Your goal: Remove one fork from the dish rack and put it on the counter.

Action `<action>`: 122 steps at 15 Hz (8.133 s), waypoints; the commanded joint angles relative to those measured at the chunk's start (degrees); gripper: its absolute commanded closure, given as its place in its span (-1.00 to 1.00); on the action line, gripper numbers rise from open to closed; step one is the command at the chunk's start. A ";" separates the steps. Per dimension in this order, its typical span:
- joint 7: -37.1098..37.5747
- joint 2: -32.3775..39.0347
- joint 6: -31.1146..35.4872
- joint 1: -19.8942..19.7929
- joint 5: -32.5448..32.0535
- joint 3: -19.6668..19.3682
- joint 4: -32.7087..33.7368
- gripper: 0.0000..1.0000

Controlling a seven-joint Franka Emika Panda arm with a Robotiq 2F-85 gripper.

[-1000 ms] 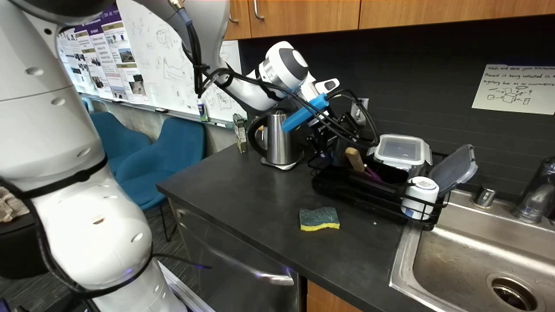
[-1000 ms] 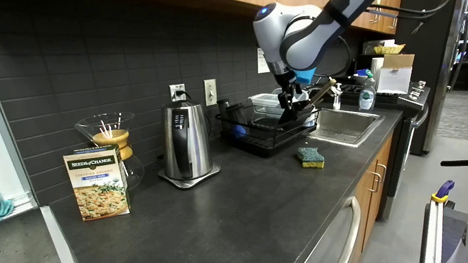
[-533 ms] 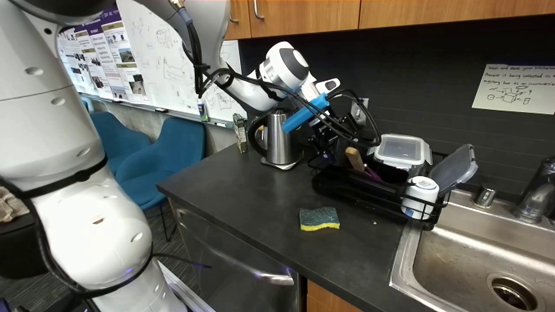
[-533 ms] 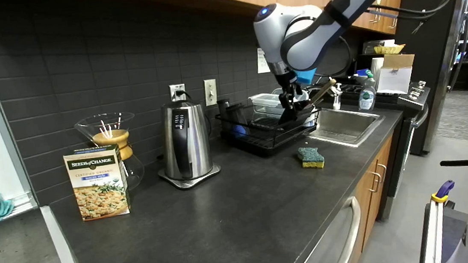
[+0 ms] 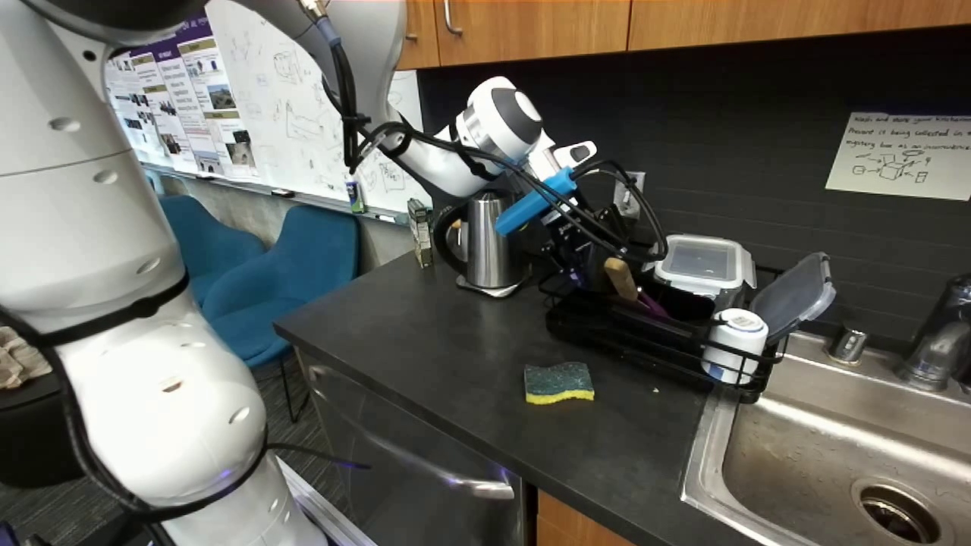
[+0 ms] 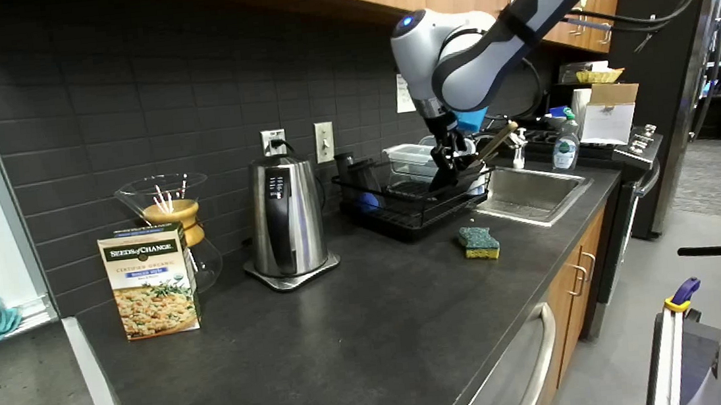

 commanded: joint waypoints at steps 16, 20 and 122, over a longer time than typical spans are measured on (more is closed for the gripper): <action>3.19 -0.33 -1.61 1.15 -2.69 0.19 0.18 0.31; 3.56 -0.38 -1.75 1.27 -2.76 0.20 0.15 0.66; 21.32 5.61 -18.03 19.59 -4.06 17.83 -5.52 0.98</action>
